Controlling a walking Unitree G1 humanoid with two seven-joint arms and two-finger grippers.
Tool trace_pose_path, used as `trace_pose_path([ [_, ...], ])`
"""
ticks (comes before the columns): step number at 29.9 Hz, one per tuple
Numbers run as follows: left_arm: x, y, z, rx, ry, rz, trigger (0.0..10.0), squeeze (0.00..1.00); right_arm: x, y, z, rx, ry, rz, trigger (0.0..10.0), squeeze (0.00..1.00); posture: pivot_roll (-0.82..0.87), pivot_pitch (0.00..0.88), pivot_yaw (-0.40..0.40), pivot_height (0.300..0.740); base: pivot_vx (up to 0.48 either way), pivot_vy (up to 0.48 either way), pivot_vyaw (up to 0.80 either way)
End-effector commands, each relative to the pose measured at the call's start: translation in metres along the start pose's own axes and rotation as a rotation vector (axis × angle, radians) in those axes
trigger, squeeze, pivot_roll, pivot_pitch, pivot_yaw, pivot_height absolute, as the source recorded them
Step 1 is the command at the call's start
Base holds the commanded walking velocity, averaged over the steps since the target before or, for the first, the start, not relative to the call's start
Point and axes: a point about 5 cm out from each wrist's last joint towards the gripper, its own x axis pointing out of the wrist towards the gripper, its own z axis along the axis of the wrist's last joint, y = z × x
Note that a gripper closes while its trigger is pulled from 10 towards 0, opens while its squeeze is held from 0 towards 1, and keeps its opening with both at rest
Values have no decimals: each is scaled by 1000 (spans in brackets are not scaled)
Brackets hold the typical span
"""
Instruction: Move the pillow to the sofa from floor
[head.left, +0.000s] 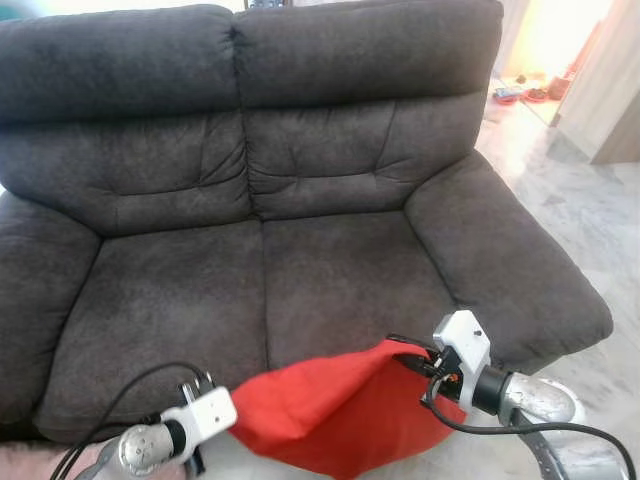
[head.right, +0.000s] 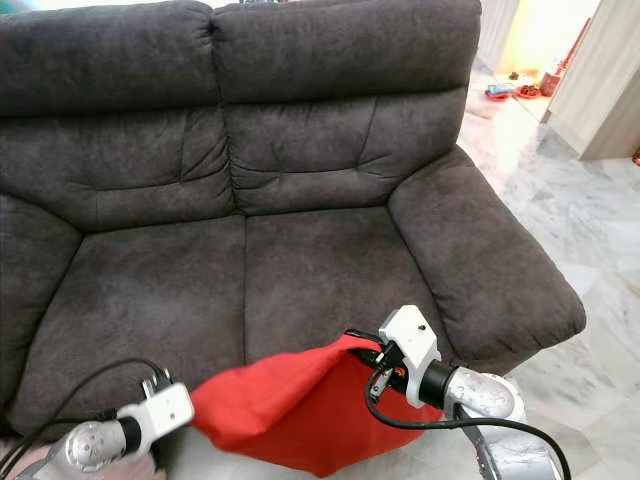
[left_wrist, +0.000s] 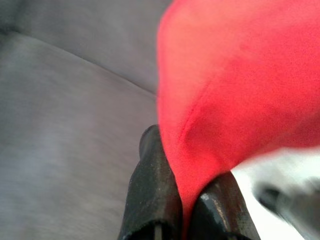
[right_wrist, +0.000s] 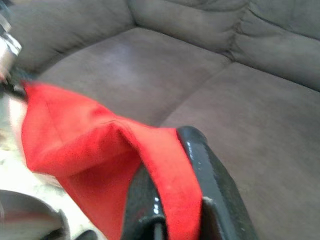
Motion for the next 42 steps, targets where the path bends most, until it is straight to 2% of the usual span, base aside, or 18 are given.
trace_pose_path([
  [1, 8, 28, 33, -33, -144, 193, 10000, 0, 6, -8, 1, -38, -21, -102, 10000, 0, 57, 22, -16, 740, 0, 0, 0],
  [3, 9, 31, 36, -40, -157, 220, 10000, 0, 6, -10, -1, -40, -16, -126, 10000, 0, 55, 22, -16, 740, 0, 0, 0],
  [4, 10, 40, 45, -74, -179, 287, 10000, 0, 7, -19, -10, -55, 39, -248, 10000, 0, 52, 20, -15, 740, 0, 0, 0],
  [6, 10, 44, 50, -102, -195, 324, 10000, 0, 5, -23, -15, -80, 65, -291, 10000, 0, 54, 20, -14, 740, 0, 0, 0],
  [7, 8, 52, 58, -145, -229, 393, 10000, 0, 1, -29, -21, -85, 82, -372, 10000, 0, 55, 21, -12, 740, 0, 0, 0],
  [9, 5, 58, 66, -183, -260, 456, 10000, 0, -3, -34, -22, -60, 74, -454, 10000, 0, 57, 19, -11, 740, 0, 0, 0],
  [12, 2, 61, 73, -228, -291, 514, 10000, 0, -5, -36, -17, -40, 22, -513, 10000, 0, 56, 18, -12, 740, 0, 0, 0],
  [14, -5, 62, 87, -239, -330, 617, 10000, 0, -5, -33, -3, 23, -124, -589, 10000, 0, 55, 11, -12, 740, 0, 0, 0],
  [16, -11, 61, 95, -266, -369, 669, 10000, 0, -7, -29, 4, 81, -212, -627, 10000, 0, 59, 7, -14, 740, 0, 0, 0],
  [20, -16, 58, 110, -282, -416, 714, 10000, 0, -8, -22, 12, 182, -320, -669, 10000, 0, 68, 0, -17, 740, 0, 0, 0],
  [22, -16, 55, 116, -280, -436, 711, 10000, 0, -9, -21, 15, 202, -348, -690, 10000, 0, 67, 0, -18, 740, 0, 0, 0],
  [26, -18, 54, 121, -235, -418, 741, 10000, 0, -9, -21, 22, 196, -381, -715, 10000, 0, 65, 0, -16, 740, 0, -120, 0],
  [31, -21, 62, 120, -235, -408, 760, 10000, 0, -8, -20, 30, 214, -431, -723, 10000, 0, 68, 0, -13, 740, 0, -480, 0],
  [42, -19, 61, 121, -224, -402, 746, 10000, 0, -1, -16, 33, 210, -439, -717, 10000, 0, 59, 0, -7, 740, 0, -480, 0],
])
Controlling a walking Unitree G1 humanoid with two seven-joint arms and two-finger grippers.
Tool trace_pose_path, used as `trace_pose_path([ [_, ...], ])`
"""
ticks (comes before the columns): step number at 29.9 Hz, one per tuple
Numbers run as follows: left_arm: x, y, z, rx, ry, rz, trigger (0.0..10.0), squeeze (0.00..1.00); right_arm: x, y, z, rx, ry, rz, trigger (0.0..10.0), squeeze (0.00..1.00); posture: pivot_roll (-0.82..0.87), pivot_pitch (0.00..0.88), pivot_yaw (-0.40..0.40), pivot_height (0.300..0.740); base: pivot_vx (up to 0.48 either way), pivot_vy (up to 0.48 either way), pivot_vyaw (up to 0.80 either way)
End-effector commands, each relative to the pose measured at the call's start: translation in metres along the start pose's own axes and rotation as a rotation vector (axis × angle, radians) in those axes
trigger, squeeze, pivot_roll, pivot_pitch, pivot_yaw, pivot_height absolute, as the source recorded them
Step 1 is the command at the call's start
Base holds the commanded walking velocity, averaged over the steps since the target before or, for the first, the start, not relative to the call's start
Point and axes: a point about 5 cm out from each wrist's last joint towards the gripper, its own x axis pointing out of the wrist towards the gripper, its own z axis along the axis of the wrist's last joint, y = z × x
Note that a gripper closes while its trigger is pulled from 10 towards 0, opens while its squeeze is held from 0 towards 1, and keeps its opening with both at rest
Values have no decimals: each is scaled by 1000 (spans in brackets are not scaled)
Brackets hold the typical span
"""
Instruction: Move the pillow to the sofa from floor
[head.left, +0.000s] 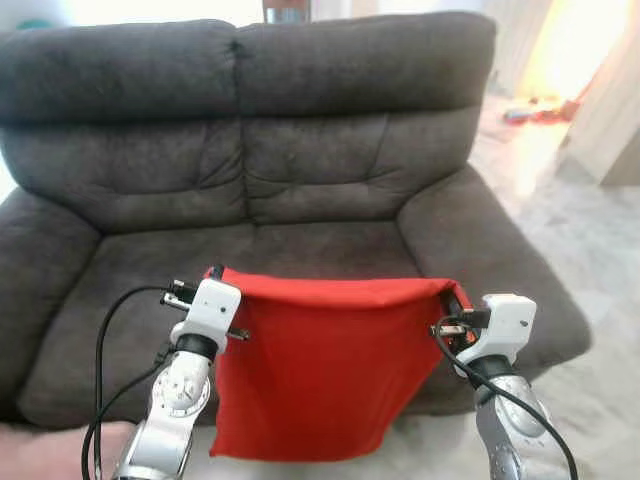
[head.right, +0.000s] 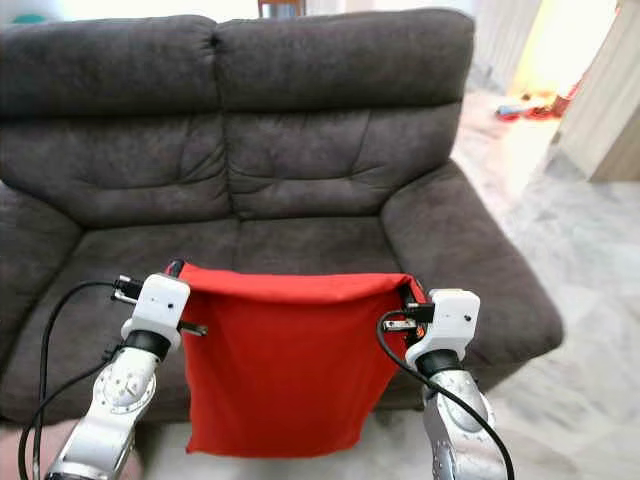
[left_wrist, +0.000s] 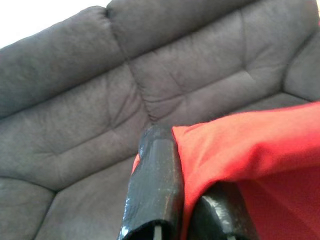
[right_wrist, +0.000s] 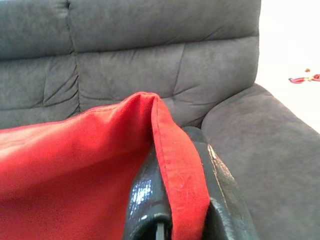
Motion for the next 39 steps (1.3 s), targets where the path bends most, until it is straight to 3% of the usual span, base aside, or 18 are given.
trace_pose_path([
  [1, 7, 6, 18, 3, -83, 35, 10000, 0, 3, -4, 22, -33, -106, -16, 10000, 0, 58, 0, -7, 740, 0, -480, 0],
  [16, 6, 14, 37, -2, -183, 89, 10000, 0, 10, 2, 35, -71, -138, 41, 10000, 0, 68, 0, -29, 740, 0, -84, 0],
  [25, 7, 13, 38, -2, -177, 89, 10000, 0, 10, 8, 39, -110, -159, 89, 10000, 0, 62, 15, -33, 740, 0, 0, 267],
  [28, 7, 12, 39, -4, -176, 87, 10000, 0, 10, 9, 38, -90, -148, 87, 10000, 0, 62, 20, -33, 740, 0, 0, 800],
  [39, 10, 11, 45, -5, -204, 68, 10000, 0, 13, 11, 40, -78, -152, 102, 10000, 0, 64, 29, -33, 740, 0, 0, 0],
])
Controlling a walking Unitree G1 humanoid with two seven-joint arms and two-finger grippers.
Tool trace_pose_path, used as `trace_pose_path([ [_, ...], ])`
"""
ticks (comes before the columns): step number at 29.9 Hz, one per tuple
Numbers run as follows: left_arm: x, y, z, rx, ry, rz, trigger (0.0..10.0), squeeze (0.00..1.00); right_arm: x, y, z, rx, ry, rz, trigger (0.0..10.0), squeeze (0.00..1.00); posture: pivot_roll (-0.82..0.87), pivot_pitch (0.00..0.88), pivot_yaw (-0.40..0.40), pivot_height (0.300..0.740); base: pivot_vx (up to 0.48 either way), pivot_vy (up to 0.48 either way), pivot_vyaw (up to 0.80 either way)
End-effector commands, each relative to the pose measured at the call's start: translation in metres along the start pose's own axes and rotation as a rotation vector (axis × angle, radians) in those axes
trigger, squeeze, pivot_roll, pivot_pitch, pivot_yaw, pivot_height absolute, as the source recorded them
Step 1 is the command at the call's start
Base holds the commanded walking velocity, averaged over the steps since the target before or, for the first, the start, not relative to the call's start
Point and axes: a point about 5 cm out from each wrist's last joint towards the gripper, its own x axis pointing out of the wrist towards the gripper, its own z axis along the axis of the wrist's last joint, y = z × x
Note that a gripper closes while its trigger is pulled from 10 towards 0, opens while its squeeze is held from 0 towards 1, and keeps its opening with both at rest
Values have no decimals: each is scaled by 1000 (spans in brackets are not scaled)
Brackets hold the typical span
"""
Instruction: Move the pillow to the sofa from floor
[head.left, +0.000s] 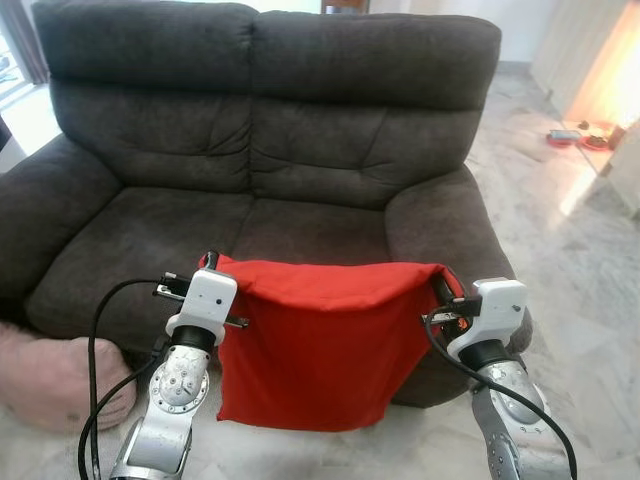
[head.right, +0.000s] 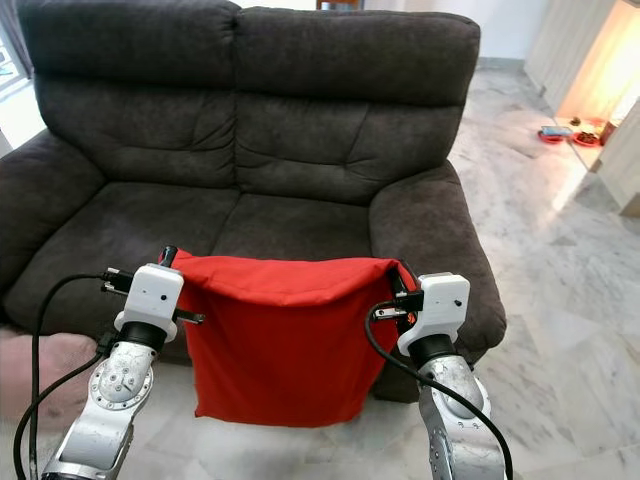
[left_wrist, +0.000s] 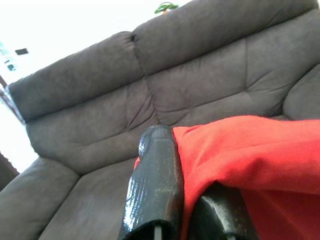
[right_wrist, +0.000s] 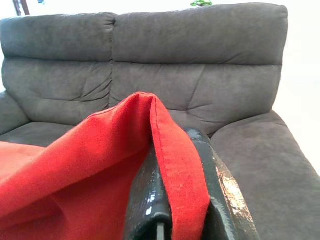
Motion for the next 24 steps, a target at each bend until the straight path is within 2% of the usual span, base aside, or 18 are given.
trace_pose_path([
  [1, 8, 5, 24, 4, -121, 14, 10000, 0, 6, 1, 20, -11, -92, 11, 10000, 0, 64, 29, -33, 740, 0, 0, 0],
  [16, 12, 9, 36, 32, -180, 24, 10000, 0, 10, 5, 31, -27, -126, 43, 10000, 0, 68, 33, -33, 740, 0, 0, 0],
  [20, 12, 8, 37, 30, -186, 26, 10000, 0, 11, 8, 34, -56, -140, 69, 10000, 0, 66, 29, -35, 740, 0, 0, 0],
  [24, 15, 9, 40, 32, -196, 28, 10000, 0, 11, 8, 36, -42, -153, 71, 10000, 0, 65, 24, -34, 740, 0, 0, 722],
])
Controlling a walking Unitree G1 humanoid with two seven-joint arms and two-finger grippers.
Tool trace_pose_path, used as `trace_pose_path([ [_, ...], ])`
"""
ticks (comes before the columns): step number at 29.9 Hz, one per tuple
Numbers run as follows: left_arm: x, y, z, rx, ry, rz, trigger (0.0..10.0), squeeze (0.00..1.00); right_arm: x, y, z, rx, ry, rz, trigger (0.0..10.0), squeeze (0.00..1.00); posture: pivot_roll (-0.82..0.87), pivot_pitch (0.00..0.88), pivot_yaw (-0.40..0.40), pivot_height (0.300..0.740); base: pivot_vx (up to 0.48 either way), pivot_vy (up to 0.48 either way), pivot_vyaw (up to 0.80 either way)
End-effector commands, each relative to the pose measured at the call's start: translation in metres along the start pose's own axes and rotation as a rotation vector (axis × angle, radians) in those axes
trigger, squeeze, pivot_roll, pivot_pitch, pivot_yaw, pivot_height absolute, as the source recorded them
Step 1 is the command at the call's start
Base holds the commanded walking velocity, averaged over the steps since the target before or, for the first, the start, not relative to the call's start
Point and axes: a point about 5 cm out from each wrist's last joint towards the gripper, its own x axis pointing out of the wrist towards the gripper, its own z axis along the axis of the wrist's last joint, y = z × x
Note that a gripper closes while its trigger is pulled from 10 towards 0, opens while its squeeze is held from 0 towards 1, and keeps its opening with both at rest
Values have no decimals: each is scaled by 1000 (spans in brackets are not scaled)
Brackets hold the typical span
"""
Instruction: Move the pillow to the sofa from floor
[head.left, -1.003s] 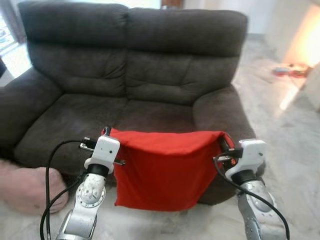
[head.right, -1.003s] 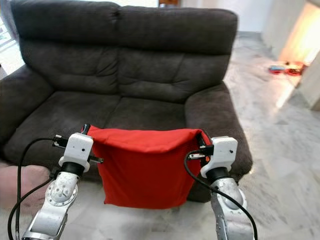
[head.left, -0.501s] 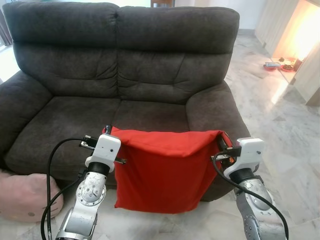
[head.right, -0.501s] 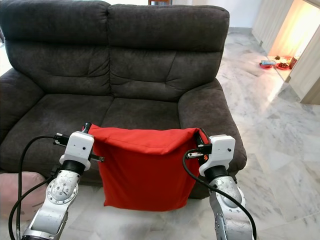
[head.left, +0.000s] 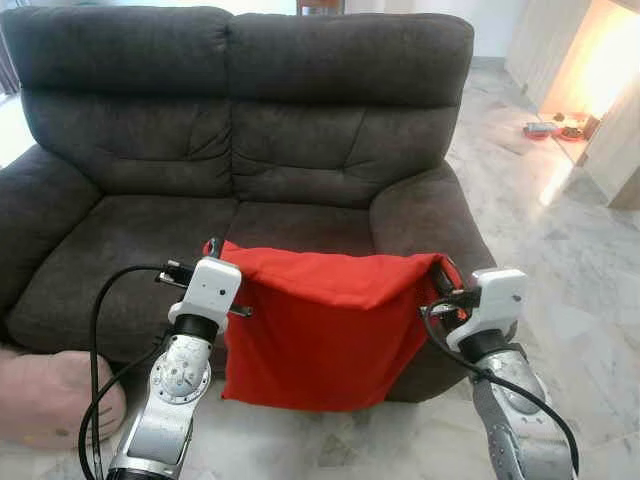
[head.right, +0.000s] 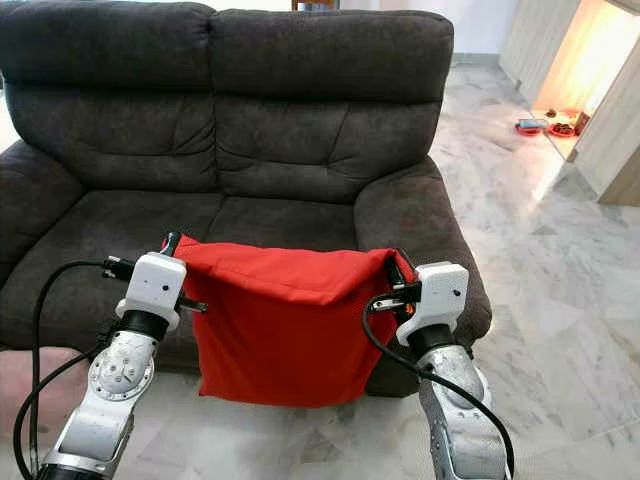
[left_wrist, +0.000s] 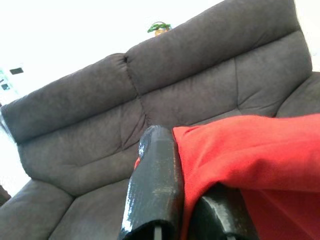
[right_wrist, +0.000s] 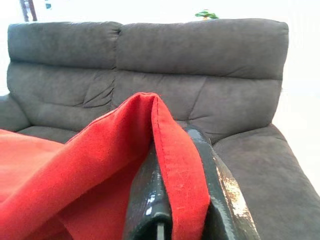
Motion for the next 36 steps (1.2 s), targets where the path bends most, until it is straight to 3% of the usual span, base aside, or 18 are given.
trace_pose_path([
  [1, 10, 8, 26, 21, -133, 40, 10000, 0, 7, 6, 26, -11, -117, 35, 10000, 0, 65, 24, -34, 740, 0, 0, 688],
  [10, 15, 10, 29, 30, -153, 41, 10000, 0, 12, 6, 35, 14, -156, 32, 10000, 0, 64, 10, -33, 740, 0, 0, 0],
  [27, 20, 12, 44, 49, -210, 42, 10000, 0, 14, 6, 51, 21, -214, 31, 10000, 0, 63, 25, -31, 740, 273, 0, 0],
  [36, 30, 24, 59, 62, -266, 79, 10000, 0, 19, 14, 69, 6, -276, 67, 10000, 0, 67, 30, -31, 740, 309, 0, 0],
])
